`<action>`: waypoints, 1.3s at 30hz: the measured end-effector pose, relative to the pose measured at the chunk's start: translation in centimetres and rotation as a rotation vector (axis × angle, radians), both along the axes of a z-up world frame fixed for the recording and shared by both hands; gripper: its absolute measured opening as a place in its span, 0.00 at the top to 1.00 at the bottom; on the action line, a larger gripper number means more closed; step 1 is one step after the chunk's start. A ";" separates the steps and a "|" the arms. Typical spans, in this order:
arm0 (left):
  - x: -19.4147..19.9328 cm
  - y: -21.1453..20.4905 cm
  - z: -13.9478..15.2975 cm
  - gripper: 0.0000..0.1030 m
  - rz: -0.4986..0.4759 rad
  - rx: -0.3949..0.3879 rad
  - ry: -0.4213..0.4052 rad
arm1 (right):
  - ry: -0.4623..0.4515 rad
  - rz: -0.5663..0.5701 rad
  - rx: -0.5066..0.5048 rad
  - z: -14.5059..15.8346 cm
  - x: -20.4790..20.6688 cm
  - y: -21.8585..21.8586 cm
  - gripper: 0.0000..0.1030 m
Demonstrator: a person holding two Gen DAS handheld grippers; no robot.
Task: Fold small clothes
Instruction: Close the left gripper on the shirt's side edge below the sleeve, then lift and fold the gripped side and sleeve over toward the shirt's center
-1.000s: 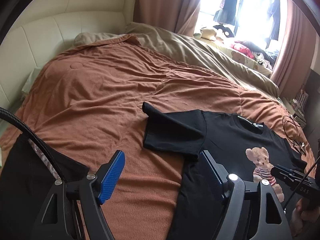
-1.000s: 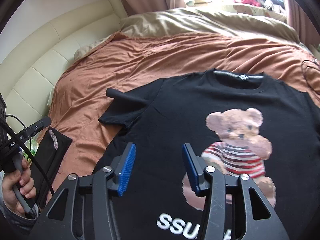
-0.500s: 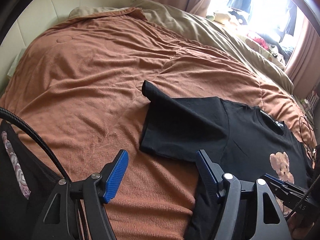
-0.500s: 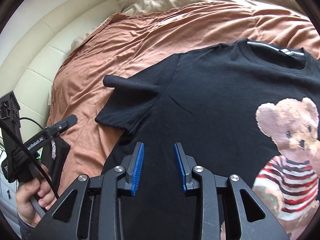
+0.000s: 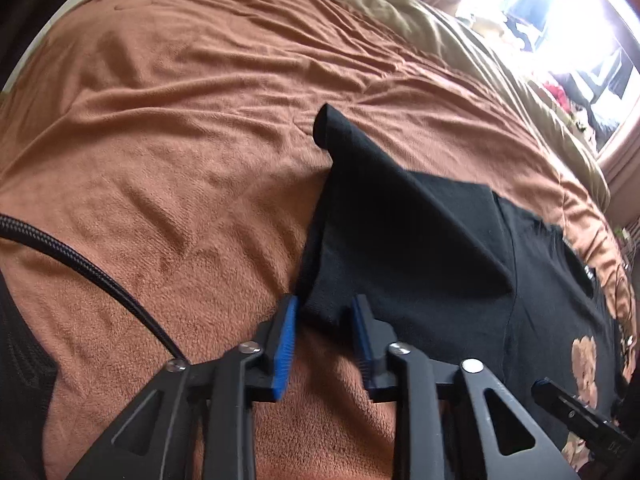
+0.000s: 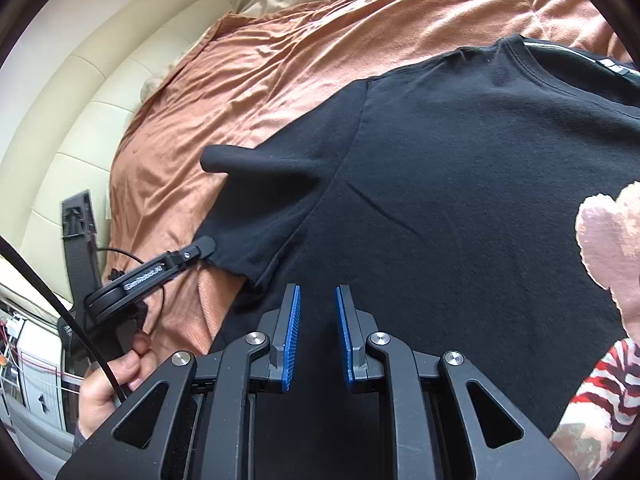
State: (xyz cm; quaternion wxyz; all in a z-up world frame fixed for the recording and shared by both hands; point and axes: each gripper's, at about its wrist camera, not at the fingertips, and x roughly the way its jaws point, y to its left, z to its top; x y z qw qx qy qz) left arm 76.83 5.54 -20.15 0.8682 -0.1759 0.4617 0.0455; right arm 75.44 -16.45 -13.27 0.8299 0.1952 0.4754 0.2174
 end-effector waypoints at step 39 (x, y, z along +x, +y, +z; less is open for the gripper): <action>-2.8 -10.1 11.0 0.93 -0.284 -0.043 -0.169 | 0.093 -0.172 0.115 -0.2 -0.2 -6.2 0.39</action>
